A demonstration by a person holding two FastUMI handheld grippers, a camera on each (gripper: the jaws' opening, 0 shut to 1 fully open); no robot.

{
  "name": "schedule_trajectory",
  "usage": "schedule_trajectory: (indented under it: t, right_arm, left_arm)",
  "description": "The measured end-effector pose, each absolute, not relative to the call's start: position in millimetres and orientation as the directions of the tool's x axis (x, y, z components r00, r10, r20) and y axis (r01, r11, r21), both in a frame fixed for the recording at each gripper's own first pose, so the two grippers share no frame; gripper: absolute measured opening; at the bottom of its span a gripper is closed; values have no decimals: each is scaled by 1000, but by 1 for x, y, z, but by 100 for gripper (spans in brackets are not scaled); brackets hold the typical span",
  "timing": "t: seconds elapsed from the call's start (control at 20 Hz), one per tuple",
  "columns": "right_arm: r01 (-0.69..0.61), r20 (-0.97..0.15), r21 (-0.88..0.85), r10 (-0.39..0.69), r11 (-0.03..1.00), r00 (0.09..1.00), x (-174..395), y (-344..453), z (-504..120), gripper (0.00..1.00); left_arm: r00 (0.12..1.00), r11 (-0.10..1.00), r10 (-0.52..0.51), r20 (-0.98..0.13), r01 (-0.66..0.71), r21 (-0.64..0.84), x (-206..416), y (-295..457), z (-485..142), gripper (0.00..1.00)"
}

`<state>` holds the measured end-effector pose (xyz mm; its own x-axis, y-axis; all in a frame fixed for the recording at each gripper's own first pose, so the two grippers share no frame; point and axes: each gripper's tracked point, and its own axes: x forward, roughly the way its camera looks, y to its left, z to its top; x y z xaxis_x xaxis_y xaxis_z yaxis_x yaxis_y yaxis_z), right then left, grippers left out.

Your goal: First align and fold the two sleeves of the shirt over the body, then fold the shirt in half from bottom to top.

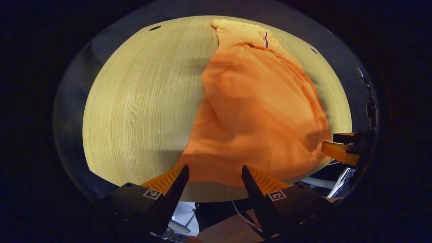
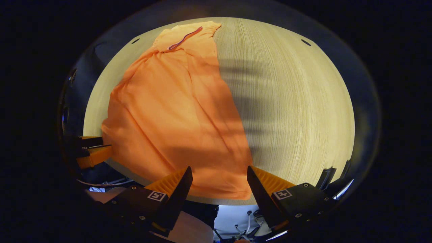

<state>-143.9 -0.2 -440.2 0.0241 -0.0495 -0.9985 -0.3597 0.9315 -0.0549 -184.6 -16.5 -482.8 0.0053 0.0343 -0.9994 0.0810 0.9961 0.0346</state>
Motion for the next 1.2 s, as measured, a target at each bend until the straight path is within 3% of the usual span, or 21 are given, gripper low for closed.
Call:
schedule_trajectory:
  t: [0.15, 0.5, 0.6, 0.7, 0.75, 0.8, 0.85, 0.9, 0.95, 1.0, 1.05, 1.2]
  right_arm:
    - [-372, -998, -50, -60, 927, -16, -157, -1, -450, 99]
    - [-389, -997, -74, -83, 918, -5, -159, -2, -451, 98]
    - [-383, -997, -73, -83, 921, -10, -163, -1, -450, 91]
    - [-390, -997, -67, -73, 918, 0, -164, 1, -450, 75]
    - [-388, -998, -64, -65, 920, 11, -164, 1, -450, 59]
    - [-373, -998, -62, -59, 926, 19, -163, 0, -450, 49]
    - [-359, -998, -59, -55, 932, 21, -163, -1, -450, 31]
    - [-333, -999, -42, -38, 942, 19, -164, 0, -451, 23]
    - [-334, -999, -32, -29, 942, 15, -164, 1, -450, 6]
    - [-329, -1000, -28, -22, 944, 21, -163, 2, -450, 6]
    - [-338, -1000, -23, -17, 941, 22, -163, 3, -454, 1]
    - [-358, -1000, -17, -9, 934, 23, -164, 6, -448, 1]
  left_arm:
    - [-11, 991, 94, -996, 94, 93, -191, -9, -489, 94]
    - [14, 991, 97, -995, 89, 98, -197, -11, -482, 96]
    - [1, 994, 97, -995, 55, 97, -209, -11, -478, 94]
    - [-6, 993, 89, -996, 74, 88, -215, -14, -474, 78]
    - [-3, 993, 76, -997, 92, 75, -219, -18, -473, 69]
    - [3, 993, 61, -998, 104, 61, -216, -23, -473, 42]
    - [4, 993, 53, -999, 103, 53, -216, -25, -474, 29]
    - [9, 993, 51, -999, 105, 52, -216, -27, -476, 10]
    - [17, 994, 39, -999, 101, 40, -218, -26, -475, 9]
    - [38, 996, 20, -999, 91, 24, -213, -28, -473, 10]
    - [40, 995, 2, -999, 98, 6, -215, -29, -473, 2]
    - [45, 996, -28, -999, 83, -24, -218, -30, -474, 1]
